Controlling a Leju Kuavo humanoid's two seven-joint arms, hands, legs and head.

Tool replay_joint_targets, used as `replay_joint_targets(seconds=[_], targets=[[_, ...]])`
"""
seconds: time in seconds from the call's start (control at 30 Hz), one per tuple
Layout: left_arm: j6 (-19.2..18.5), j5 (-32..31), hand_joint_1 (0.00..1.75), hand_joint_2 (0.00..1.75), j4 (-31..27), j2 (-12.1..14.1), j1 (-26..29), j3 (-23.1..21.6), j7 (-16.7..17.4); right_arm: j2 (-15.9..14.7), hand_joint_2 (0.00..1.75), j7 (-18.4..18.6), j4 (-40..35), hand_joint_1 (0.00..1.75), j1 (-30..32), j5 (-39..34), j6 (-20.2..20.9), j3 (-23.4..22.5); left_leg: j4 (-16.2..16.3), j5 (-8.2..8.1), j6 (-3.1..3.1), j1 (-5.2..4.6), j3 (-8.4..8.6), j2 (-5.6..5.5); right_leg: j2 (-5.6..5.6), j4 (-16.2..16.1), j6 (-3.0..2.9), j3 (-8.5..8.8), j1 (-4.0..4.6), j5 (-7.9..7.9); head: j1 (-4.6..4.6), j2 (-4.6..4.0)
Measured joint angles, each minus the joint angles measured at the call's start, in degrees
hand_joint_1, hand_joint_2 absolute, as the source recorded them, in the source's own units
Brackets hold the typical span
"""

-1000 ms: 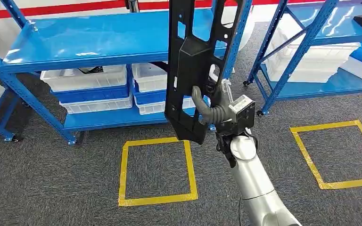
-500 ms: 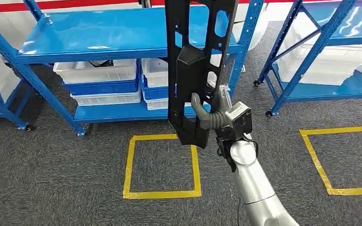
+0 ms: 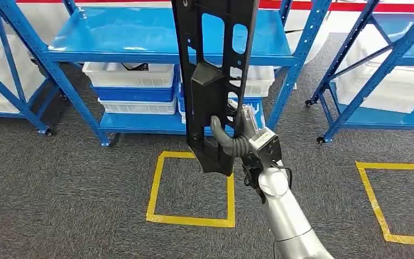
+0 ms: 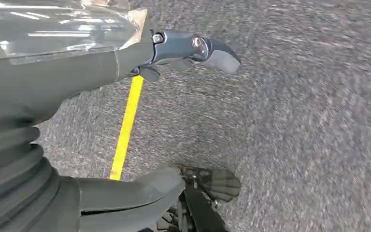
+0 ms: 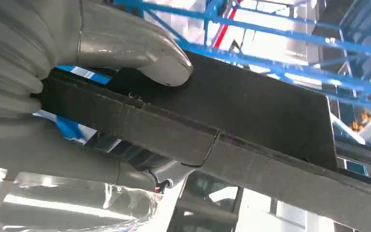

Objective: Take the parts from the cabinet and place them on the table.

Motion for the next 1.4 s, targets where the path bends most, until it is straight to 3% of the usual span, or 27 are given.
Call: replay_joint_targets(seconds=[0.03,0.07,0.1,0.17,0.23,0.27,0.33,0.37,0.4,0.5,0.53,0.57,0.63,0.7,0.73,0.77,0.83,0.87,0.9,1.0,1.07,1.13,1.2,1.27,1.3,1.37,1.4], targets=[[0.0,0.0,0.0,1.75,0.0,0.0,0.0,0.0,0.0,0.2,1.75,0.0,-0.2,1.75,0.0,0.0,0.0,0.0,-0.6,0.4,0.53,0.13,0.1,-0.34,-0.32,0.0,0.28,0.26,0.41,-0.03,-0.02,0.0],[0.0,0.0,0.0,1.75,0.0,-0.1,0.0,0.0,0.0,0.2,1.75,0.0,-0.4,1.75,0.0,0.0,0.0,0.0,-1.1,0.81,0.96,0.52,0.47,-0.57,0.96,0.9,0.42,-0.6,0.05,-0.96,0.02,0.0],[0.0,0.0,0.0,1.75,0.0,0.0,-0.1,0.0,0.0,0.2,1.75,0.0,-0.5,1.75,-0.1,0.0,0.0,0.1,-1.2,1.15,1.57,0.54,0.33,-0.99,2.61,3.8,-0.03,-1.76,0.09,-2.78,0.09,0.0],[0.0,0.0,0.0,1.75,0.0,0.0,-0.2,0.1,0.0,0.1,1.75,0.0,-0.5,1.75,0.2,0.0,-0.1,0.1,-1.2,1.31,1.78,0.46,0.04,-2.04,3.76,13.0,-0.47,-5.89,-0.13,-6.52,0.26,0.0],[0.0,0.0,0.0,1.75,0.0,-0.1,-0.2,0.1,0.0,0.0,1.75,0.1,-0.5,1.75,0.7,0.0,-0.1,0.1,-1.2,1.38,1.8,0.43,-0.09,-3.09,4.04,18.3,0.03,-8.44,-0.19,-7.69,0.26,0.0],[-0.1,0.0,0.0,1.75,0.0,-0.1,-0.1,0.1,0.0,0.0,1.75,0.1,-0.5,1.75,0.7,0.0,-0.1,0.1,-1.1,1.42,1.75,0.43,-0.07,-3.62,4.06,16.6,0.56,-7.73,-0.28,-6.71,0.26,0.0],[-0.1,0.0,0.0,1.75,0.0,-0.2,0.0,0.2,0.0,0.0,1.75,0.1,-0.6,1.75,0.6,0.0,-0.1,0.1,-0.8,1.42,1.66,0.48,-0.05,-4.79,4.42,7.1,1.78,-3.01,-0.46,-2.36,0.26,0.0],[-0.1,0.0,0.0,1.75,0.0,-0.2,-0.1,0.2,0.0,0.0,1.75,0.1,-0.6,1.75,0.6,0.0,-0.1,0.1,-0.5,1.33,1.51,0.5,-0.1,-5.3,5.59,1.6,2.09,-0.4,-0.74,-0.31,0.28,0.0],[-0.1,0.0,0.0,1.75,0.0,-0.2,-0.1,0.2,0.0,-0.1,1.75,0.1,-0.5,1.75,0.6,0.0,-0.1,0.1,-0.3,1.26,1.09,0.12,-0.43,-5.84,6.69,0.5,1.61,-0.11,-0.68,-0.72,0.22,0.0],[-0.1,0.0,0.0,1.75,0.0,-0.2,0.2,0.2,0.0,0.0,1.75,0.1,-0.6,1.75,0.6,0.0,-0.1,0.2,-0.4,1.78,0.21,0.34,-0.98,-6.49,5.63,0.5,0.69,-0.1,-0.45,-0.22,0.17,0.0],[-0.1,0.0,0.0,1.75,0.0,-0.1,0.4,0.2,0.0,0.1,1.75,0.1,-0.7,1.75,0.6,0.0,-0.1,0.2,-0.4,1.9,-0.06,0.37,-1.13,-6.78,5.23,0.3,0.25,-0.07,-0.79,0.06,0.17,0.0],[0.0,0.0,0.0,1.75,0.0,0.2,0.4,0.3,0.0,0.2,1.75,0.1,-0.7,1.75,0.5,0.0,-0.1,0.2,0.3,1.11,-0.27,0.55,-1.57,-6.03,4.68,0.0,-0.16,-0.01,-1.31,0.32,0.24,0.0],[0.0,0.0,0.0,1.75,0.0,-0.1,0.3,0.3,0.0,0.4,1.75,0.1,-0.8,1.75,0.5,0.0,-0.1,0.3,6.0,-2.74,-1.07,0.54,-3.98,-3.03,3.99,0.0,-0.85,-0.07,-1.29,0.35,-0.44,0.0],[0.0,0.0,0.0,1.75,0.0,-0.1,0.2,0.2,0.0,0.3,1.75,0.1,-0.8,1.75,0.6,0.0,-0.1,0.3,15.8,-6.98,-1.73,0.98,-8.37,-2.06,2.86,0.0,-0.86,-0.19,-1.14,0.34,-0.42,0.0],[0.0,0.0,0.0,1.75,0.0,-0.1,0.3,0.2,0.0,0.3,1.75,0.1,-0.8,1.75,0.6,0.0,-0.1,0.3,18.1,-7.3,-1.93,1.14,-9.41,-1.93,2.36,0.0,-0.85,-0.21,-1.14,0.33,-0.44,0.0],[-0.1,0.0,0.0,1.75,0.0,-0.1,0.3,0.2,0.0,0.3,1.75,0.1,-0.8,1.75,0.6,0.0,-0.1,0.3,17.4,-6.35,-2.01,1.3,-9.01,-1.81,1.9,0.0,-0.84,-0.2,-1.17,0.32,-0.42,0.0],[-0.5,0.0,0.0,1.75,0.0,0.0,0.3,0.3,0.1,0.3,1.75,0.1,-0.8,1.75,0.6,0.1,-0.1,0.3,9.5,-2.06,-2.01,1.54,-4.87,-1.24,1.08,0.0,-0.81,-0.09,-1.27,0.29,-0.42,0.0],[-0.6,-0.1,0.0,1.75,0.0,0.0,0.2,0.2,0.2,0.4,1.75,0.2,-1.0,1.75,0.6,0.3,-0.2,0.3,3.5,0.37,-1.9,1.54,-1.62,0.23,0.74,0.1,-0.76,0.0,-1.28,0.26,-0.42,0.0],[-0.7,-0.1,0.0,1.75,0.0,0.0,0.1,0.2,0.5,0.4,1.75,0.3,-1.3,1.75,0.6,0.4,-0.2,0.3,0.4,0.31,-1.97,1.35,-0.11,2.23,0.41,0.0,-0.54,-0.03,-0.96,0.14,-0.44,0.0],[-0.7,-0.3,0.0,1.75,0.0,0.0,-0.2,0.2,1.3,0.3,1.75,0.3,-2.3,1.75,1.5,0.8,0.1,0.3,0.0,0.38,-1.11,0.5,-0.35,0.81,-0.94,-0.1,0.24,-0.1,-0.36,0.17,-0.26,0.0],[-0.7,-0.2,0.0,1.75,0.0,-0.1,-0.2,0.3,1.8,0.5,1.75,0.3,-3.1,1.75,2.3,1.2,0.5,0.4,-1.0,1.16,0.21,0.85,0.01,-0.34,-1.51,0.1,0.97,-0.41,-0.18,-0.37,-0.26,0.0],[-0.7,0.0,0.0,1.75,0.0,0.0,-0.4,0.3,2.2,0.5,1.75,0.3,-4.0,1.75,2.9,1.4,0.7,0.5,-1.2,1.53,1.04,0.71,-0.05,-1.17,2.48,5.4,0.29,-2.39,-0.62,-3.44,-0.18,0.0],[-1.0,-0.2,0.0,1.75,0.0,0.1,-0.6,0.3,1.5,0.5,1.75,0.1,-4.5,1.75,3.8,1.4,0.7,0.5,-1.2,1.64,1.23,0.67,-0.26,-2.4,3.74,14.9,-0.19,-6.86,-0.63,-7.06,0.07,0.0],[-2.3,-0.5,0.0,1.75,0.0,0.4,-0.6,0.3,-0.5,0.4,1.75,-1.2,-6.9,1.75,6.7,0.6,1.6,-0.2,-1.2,1.68,1.27,0.59,-0.3,-3.91,4.05,18.2,0.32,-8.45,-0.46,-7.49,0.07,0.0],[-2.9,-0.6,0.0,1.75,0.0,0.6,-0.5,0.3,-1.0,0.3,1.75,-1.9,-8.9,1.75,8.6,0.2,2.9,-0.9,-1.1,1.69,1.27,0.59,-0.26,-4.8,4.13,15.5,0.81,-7.12,-0.46,-6.09,0.09,0.0],[-3.5,-0.6,0.0,1.75,0.0,0.9,-0.3,0.3,-1.2,0.2,1.75,-2.1,-11.6,1.75,10.3,0.2,4.8,-1.7,-0.8,1.63,1.17,0.61,-0.22,-6.06,4.91,4.8,1.77,-2.03,-0.6,-1.66,0.09,0.0],[-3.6,-0.6,0.0,1.75,0.0,1.1,-0.3,0.3,-1.2,0.2,1.75,-2.1,-12.6,1.75,10.6,0.2,5.4,-2.0,-0.5,1.55,0.92,0.6,-0.43,-6.48,6.57,0.6,1.72,-0.27,-0.96,-0.82,0.11,0.0]])
